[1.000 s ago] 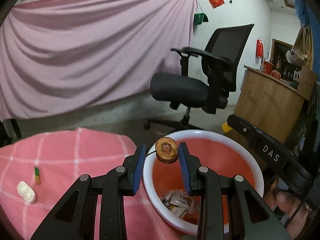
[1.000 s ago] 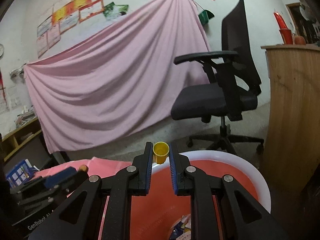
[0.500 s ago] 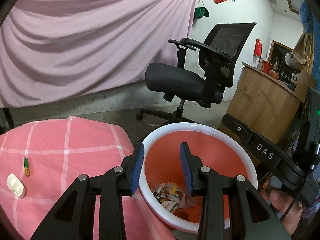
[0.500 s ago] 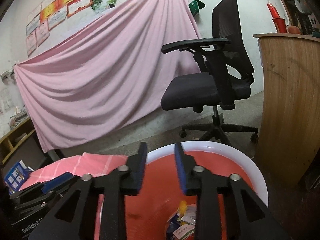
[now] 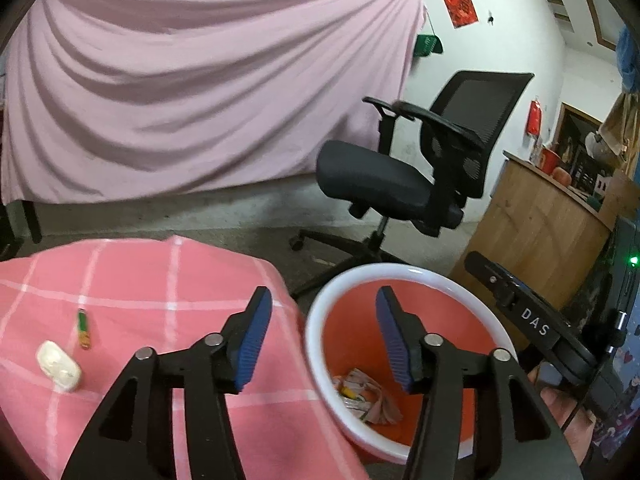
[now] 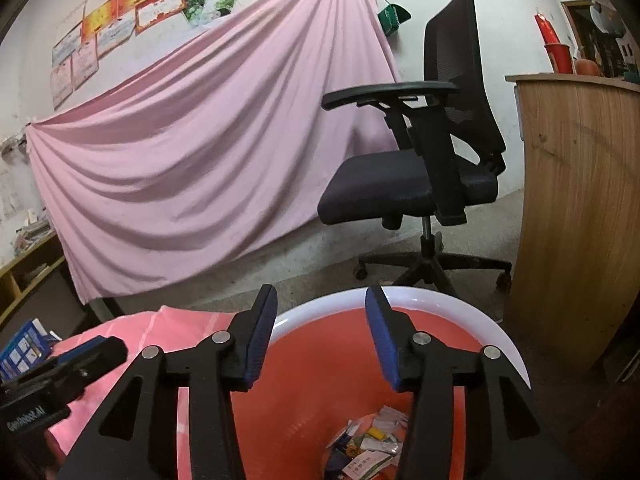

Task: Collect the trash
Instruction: 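Move both open tools back to the white case and green battery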

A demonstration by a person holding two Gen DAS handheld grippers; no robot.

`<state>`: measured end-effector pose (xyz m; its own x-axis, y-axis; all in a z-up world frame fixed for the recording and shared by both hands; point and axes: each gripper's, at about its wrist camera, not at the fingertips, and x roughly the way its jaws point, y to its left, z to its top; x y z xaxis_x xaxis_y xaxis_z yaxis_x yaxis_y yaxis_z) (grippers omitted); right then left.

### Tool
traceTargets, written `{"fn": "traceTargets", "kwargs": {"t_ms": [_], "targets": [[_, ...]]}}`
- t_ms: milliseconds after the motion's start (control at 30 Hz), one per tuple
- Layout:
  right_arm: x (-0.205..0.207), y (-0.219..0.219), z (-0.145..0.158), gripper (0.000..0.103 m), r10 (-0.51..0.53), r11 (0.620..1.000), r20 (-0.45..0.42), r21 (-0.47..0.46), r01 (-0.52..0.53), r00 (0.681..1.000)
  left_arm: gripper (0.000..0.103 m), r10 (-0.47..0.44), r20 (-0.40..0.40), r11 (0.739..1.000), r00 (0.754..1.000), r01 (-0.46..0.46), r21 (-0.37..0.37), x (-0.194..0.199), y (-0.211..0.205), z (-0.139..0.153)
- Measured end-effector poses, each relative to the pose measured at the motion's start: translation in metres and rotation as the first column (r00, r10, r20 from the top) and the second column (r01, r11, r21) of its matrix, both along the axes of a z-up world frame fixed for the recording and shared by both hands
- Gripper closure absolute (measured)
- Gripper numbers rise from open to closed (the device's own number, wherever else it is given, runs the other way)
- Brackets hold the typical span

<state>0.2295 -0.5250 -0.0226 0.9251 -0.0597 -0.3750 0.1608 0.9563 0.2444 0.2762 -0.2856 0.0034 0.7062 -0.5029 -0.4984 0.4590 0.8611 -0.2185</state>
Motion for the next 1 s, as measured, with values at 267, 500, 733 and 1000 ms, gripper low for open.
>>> {"fn": "traceTargets", "kwargs": {"t_ms": [267, 500, 733, 1000], "targets": [[-0.01, 0.022, 0.022, 0.014, 0.022, 0.999, 0.165, 0.022, -0.026, 0.986, 0.014, 0.167, 0.12, 0.985, 0.979, -0.16, -0.067, -0.014, 0.061, 0.025], [-0.016, 0.059, 0.041, 0.0, 0.049, 0.998, 0.313, 0.011, -0.055, 0.948, 0.003, 0.331, 0.27, 0.944, 0.904, -0.317, -0.096, -0.037, 0.121, 0.038], [-0.016, 0.11, 0.048, 0.0, 0.153, 0.987, 0.37, -0.097, -0.125, 0.916, 0.003, 0.453, 0.294, 0.891, 0.842, -0.431, -0.141, -0.051, 0.189, 0.034], [-0.012, 0.16, 0.05, 0.0, 0.257, 0.963, 0.389, -0.176, -0.202, 0.885, 0.003, 0.521, 0.33, 0.85, 0.788, -0.514, -0.114, -0.07, 0.237, 0.019]]}}
